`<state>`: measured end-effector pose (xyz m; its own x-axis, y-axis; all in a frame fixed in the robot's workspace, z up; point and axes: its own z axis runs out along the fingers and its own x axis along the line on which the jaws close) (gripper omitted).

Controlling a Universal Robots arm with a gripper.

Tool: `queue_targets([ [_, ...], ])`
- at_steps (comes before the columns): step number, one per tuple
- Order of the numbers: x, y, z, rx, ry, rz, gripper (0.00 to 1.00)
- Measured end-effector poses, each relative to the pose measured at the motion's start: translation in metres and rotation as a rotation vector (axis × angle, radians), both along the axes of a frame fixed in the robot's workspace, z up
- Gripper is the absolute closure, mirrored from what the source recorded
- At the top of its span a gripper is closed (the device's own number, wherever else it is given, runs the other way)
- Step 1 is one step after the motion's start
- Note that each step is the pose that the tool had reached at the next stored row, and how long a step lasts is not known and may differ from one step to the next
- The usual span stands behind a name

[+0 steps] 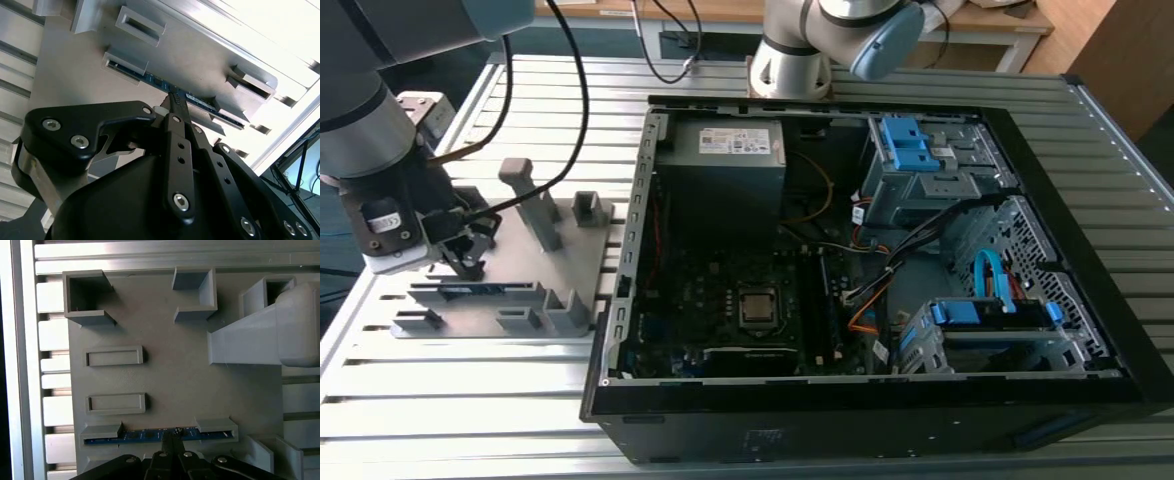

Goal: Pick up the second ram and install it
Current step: 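Pick up the second ram and move it above second insertion slot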

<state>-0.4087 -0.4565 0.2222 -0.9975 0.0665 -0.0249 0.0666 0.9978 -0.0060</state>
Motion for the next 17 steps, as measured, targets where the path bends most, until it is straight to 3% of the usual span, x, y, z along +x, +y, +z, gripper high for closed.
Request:
queue_targets([
  [5,0.0000,0.0000,0.0000,0.0001,0.0000,0.018,0.90],
  [17,0.0000,0.0000,-0.0001,0.0001,0.0000,0.226,0.90],
])
